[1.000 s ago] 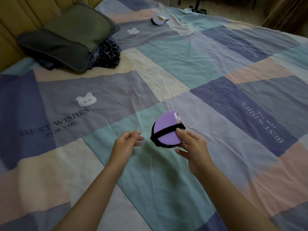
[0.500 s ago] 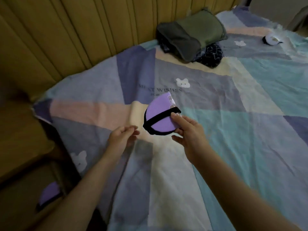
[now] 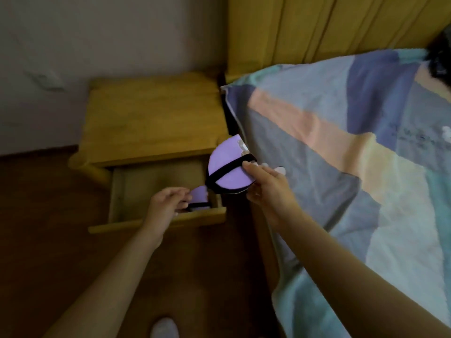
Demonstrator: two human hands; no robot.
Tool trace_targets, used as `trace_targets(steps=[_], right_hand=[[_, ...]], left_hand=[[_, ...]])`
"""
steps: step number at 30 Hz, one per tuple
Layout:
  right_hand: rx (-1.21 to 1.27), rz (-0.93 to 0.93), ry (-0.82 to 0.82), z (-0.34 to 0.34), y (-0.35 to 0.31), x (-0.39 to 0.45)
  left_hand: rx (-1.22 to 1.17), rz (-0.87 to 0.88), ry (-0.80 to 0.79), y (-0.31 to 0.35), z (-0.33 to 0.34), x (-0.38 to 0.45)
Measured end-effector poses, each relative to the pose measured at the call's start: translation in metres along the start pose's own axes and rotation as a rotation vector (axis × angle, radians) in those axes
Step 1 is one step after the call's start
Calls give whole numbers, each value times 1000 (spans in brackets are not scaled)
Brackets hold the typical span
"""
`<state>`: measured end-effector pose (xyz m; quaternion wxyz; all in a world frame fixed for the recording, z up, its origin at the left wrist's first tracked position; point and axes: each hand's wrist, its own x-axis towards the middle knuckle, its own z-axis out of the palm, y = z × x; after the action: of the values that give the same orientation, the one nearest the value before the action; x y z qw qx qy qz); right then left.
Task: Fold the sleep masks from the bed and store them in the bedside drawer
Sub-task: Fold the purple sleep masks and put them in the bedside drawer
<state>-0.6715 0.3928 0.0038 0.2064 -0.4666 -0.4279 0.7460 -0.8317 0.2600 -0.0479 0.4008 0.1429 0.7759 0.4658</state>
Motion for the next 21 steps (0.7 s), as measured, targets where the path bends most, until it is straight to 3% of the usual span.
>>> trace_targets(steps=[9,18,21], right_hand=[[-100,166,-4,128,79,58],[-366,276,167,168,153,136],[-524,264,161,168,180,161]], left_hand=[[-57,-49,85,-64,-132,43],[17,-67,-75,-104,-182,102],[49,-94,-215,-122,-179,115]])
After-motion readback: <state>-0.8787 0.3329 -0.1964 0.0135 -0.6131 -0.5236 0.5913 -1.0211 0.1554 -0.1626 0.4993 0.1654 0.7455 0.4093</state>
